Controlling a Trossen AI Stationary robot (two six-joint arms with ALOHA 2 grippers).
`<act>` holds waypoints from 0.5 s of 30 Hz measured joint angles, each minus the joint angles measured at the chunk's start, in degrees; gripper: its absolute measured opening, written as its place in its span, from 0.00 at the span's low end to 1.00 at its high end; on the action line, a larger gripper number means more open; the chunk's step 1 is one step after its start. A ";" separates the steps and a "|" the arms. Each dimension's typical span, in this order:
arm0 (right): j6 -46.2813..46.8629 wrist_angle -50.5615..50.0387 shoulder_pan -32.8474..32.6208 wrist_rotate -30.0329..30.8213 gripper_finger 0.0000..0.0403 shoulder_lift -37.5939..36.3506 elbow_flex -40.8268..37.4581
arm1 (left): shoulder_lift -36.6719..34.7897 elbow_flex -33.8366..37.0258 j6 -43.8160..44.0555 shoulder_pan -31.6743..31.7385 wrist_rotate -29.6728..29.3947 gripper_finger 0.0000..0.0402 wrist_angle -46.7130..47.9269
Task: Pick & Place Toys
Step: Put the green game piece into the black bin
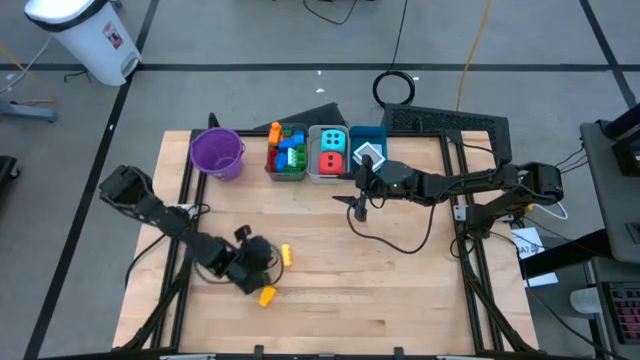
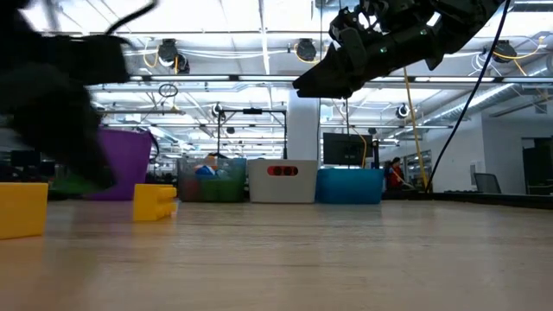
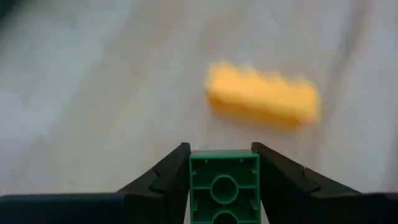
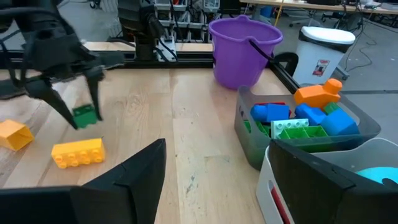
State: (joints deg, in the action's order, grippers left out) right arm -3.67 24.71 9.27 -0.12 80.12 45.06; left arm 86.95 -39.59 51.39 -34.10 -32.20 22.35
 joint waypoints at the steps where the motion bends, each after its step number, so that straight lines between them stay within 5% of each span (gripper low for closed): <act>1: -0.01 0.16 -0.01 0.00 0.64 -0.02 0.00 | -0.27 -0.28 -1.02 1.50 -1.26 0.42 -0.59; 15: 0.00 0.06 0.00 -0.08 0.64 -0.01 0.00 | -6.82 -6.12 -23.92 24.08 -18.53 0.39 -9.87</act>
State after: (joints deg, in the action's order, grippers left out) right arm -3.67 24.77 9.27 -0.20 80.11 45.06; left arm 80.13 -45.71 27.47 -10.01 -50.73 12.48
